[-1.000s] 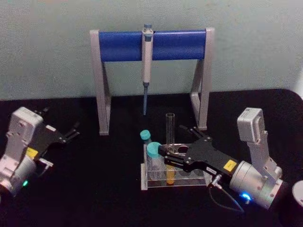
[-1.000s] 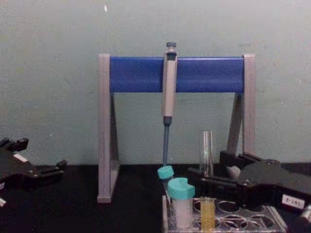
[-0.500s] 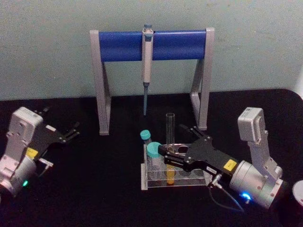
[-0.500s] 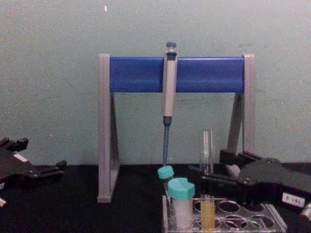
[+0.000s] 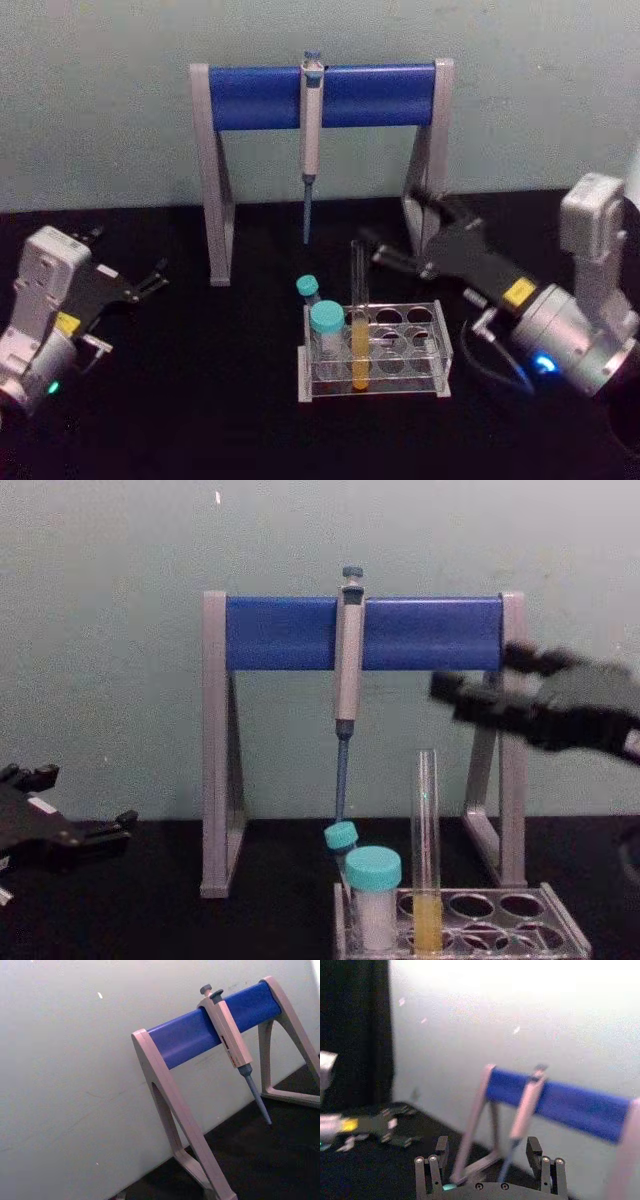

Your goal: Pick up the test tube from the test tube rack, shake it, then place it back into the test tube rack.

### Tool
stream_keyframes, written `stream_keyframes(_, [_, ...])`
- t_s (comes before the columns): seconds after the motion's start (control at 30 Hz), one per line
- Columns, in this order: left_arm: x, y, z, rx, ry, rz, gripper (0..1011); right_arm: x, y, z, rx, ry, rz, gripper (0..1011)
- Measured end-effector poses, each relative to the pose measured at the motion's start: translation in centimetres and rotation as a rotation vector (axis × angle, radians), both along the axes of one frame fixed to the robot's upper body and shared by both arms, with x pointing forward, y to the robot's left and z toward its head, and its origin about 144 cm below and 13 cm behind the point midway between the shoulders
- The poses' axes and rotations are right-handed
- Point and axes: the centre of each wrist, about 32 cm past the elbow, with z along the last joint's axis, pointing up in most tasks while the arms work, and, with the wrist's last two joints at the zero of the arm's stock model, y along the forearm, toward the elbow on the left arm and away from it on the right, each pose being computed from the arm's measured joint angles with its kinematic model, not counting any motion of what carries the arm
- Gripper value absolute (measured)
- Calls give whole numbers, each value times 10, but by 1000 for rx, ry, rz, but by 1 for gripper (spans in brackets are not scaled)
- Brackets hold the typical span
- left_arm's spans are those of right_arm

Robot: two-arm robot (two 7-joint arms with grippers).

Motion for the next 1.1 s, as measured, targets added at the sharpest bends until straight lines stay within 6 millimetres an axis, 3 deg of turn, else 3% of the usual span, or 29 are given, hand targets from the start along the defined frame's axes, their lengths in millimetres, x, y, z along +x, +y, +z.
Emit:
stream_keyframes(0.23, [0,0,0,0,0,0,1001,-11,-11,3,0,-82,-224,1000])
stream_keyframes(0.47, [0,0,0,0,0,0,1001,-24,-20,-17,-36,-31,-456,1000])
stream_keyframes(1.1, [0,0,0,0,0,0,1001,-31,-23,-67,-98,215,-554,1000])
